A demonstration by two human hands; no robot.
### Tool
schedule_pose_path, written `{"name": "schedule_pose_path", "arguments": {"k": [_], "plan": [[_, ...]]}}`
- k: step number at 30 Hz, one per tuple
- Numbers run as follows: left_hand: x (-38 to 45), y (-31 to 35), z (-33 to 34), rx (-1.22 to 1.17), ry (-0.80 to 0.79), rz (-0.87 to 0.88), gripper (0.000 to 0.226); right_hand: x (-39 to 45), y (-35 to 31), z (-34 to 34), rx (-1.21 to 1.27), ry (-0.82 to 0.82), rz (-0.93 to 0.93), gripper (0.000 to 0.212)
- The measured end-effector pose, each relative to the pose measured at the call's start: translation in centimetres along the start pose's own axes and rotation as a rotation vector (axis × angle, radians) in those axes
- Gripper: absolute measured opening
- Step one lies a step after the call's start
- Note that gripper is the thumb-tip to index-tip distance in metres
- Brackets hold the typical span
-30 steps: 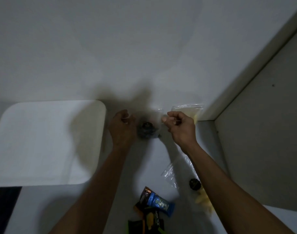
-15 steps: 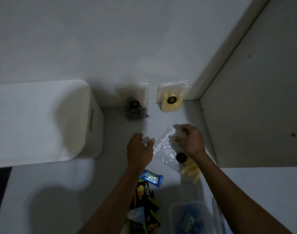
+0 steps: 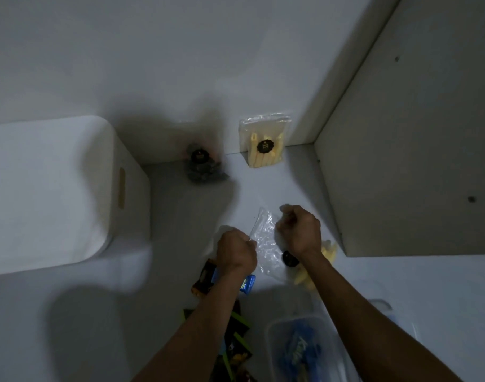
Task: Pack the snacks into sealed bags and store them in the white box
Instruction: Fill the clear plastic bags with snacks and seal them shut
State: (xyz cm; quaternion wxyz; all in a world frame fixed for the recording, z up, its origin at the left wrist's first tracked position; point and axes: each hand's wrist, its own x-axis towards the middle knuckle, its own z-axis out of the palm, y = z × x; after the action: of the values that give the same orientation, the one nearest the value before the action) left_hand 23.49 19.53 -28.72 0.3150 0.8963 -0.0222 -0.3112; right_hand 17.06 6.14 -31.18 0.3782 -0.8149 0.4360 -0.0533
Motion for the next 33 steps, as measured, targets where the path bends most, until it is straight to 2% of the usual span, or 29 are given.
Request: {"name": "schedule_pose_path", "arguments": {"k": [3,8,10,12,15,20,22,26,30,33], "plan": [[-0.6,-0.2,-0.2,0.020,0.031,0.021,0.011,-0.4,0.0,-0.8,0.025,-0.069,-0.040,0.023],[-1.3,-1.3,-1.1,0.110,0.035,0.087,0.010,-1.5,-0.3,-1.7,-0.085,-0.079,-0.138,0.022],[-1.7,-1.8,-1.0,0.214,0.009,0.120,0.014,-2.1,0.1,-1.2,-0.161,-0.101,-0.131,0.017],[-1.8,-2.1,-0.7,0.283,0.005,0.146,0.007,-2.6,0.3,-0.7,-0.192,-0.097,-0.107,0.012],[-1.6,-2.4,-0.6,0.277,0.003,0.162,0.003,-2.8,0.2,-0.7,-0.188,-0.084,-0.106,0.017],[-1.2,-1.5,-2.5,0.190,0.012,0.243,0.015,-2.3,-1.5,-3.5,0.024,-0.085,-0.134,0.009],[-1.9,-0.6,-4.2,0.045,0.075,0.296,0.014,-2.8,-3.2,-5.3,0.204,-0.070,-0.143,0.002],[-4.6,1.4,-8.8,-0.270,0.241,0.490,0.013,-4.6,-7.0,-8.3,0.451,-0.036,-0.173,0.006],[-7.2,2.9,-14.1,-0.311,0.293,0.606,0.009,-7.3,-10.9,-10.6,0.620,-0.025,-0.228,0.011],[-9.5,3.4,-17.9,-0.364,0.280,0.686,0.004,-9.3,-13.3,-12.3,0.655,-0.059,-0.264,0.008]]}}
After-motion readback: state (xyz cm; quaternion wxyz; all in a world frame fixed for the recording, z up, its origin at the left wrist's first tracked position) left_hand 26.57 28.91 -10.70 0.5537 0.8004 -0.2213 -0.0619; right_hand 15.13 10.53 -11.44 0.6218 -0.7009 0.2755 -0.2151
